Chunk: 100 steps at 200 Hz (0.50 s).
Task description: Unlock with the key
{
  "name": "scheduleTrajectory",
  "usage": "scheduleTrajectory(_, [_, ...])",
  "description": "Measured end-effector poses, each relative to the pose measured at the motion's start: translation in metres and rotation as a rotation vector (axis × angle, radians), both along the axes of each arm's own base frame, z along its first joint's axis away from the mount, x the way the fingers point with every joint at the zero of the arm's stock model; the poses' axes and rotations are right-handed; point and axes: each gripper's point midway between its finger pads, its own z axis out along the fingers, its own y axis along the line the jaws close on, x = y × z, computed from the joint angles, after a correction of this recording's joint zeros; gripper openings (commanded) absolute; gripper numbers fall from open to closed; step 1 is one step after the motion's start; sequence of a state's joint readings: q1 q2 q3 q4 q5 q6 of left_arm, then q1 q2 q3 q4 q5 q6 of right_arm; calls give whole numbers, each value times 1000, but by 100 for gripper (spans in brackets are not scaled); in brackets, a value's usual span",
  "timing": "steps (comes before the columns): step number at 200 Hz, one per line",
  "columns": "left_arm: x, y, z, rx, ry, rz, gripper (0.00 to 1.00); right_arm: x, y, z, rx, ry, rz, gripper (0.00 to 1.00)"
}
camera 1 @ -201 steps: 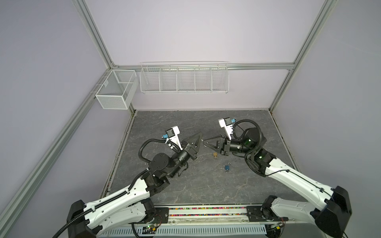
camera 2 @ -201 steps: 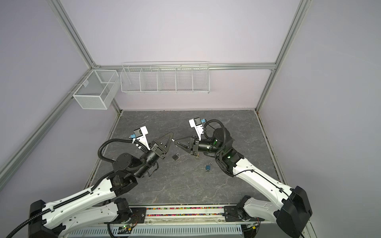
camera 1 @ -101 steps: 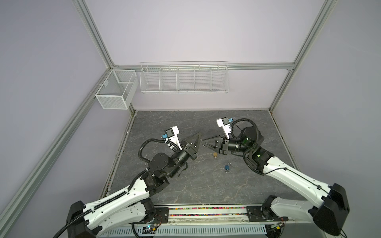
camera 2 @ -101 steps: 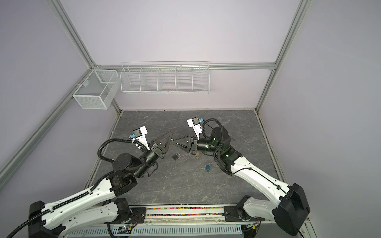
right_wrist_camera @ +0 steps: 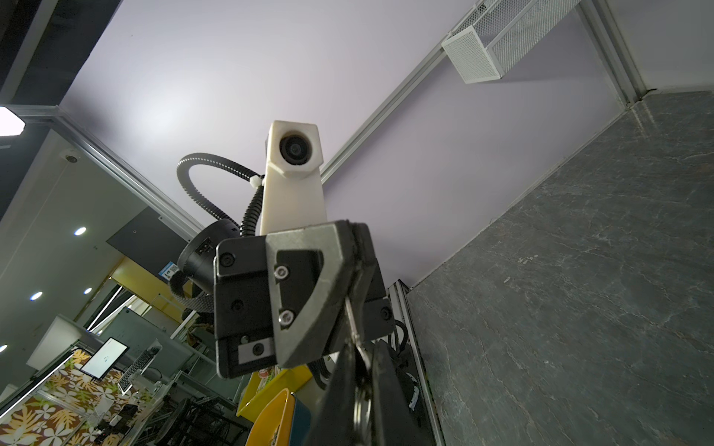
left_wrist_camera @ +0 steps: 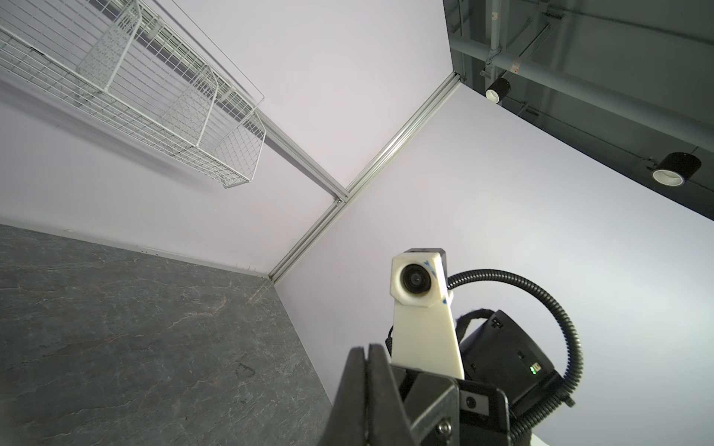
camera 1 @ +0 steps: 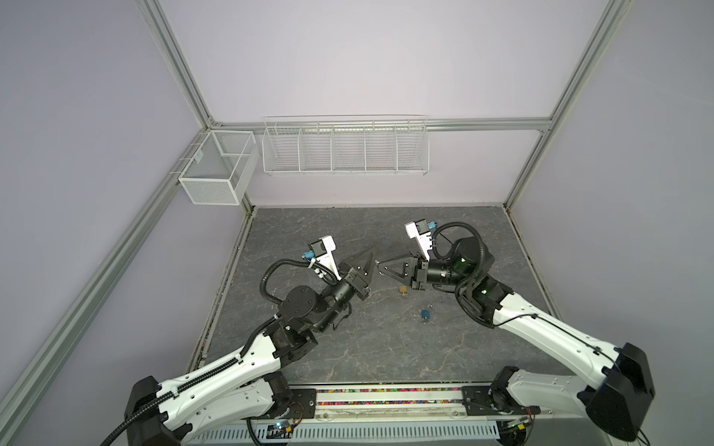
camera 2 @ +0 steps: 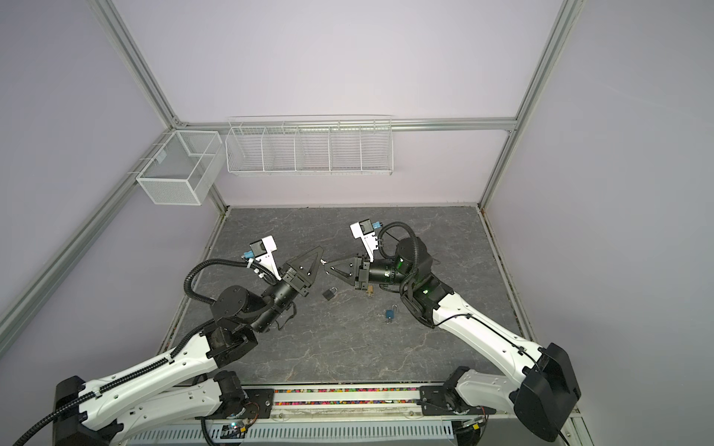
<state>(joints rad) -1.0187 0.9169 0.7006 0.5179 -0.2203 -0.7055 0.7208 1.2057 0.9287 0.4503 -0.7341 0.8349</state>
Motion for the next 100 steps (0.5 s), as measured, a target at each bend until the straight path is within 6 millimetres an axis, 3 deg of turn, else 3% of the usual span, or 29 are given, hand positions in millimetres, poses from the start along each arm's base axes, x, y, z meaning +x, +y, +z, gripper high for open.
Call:
scheduleTrajectory(48, [1,0,-2,7,4,4,0,2,-1,-2,-10,-1,-16,6])
scheduleTrajectory(61, [2,0,-4,15,8,3,22,2,-2,-4,-21,-2,-25,6])
scheduleTrajectory(100, [4,2,-8,39,17,-2,38,10,-9,-20,-93,31,-99,6])
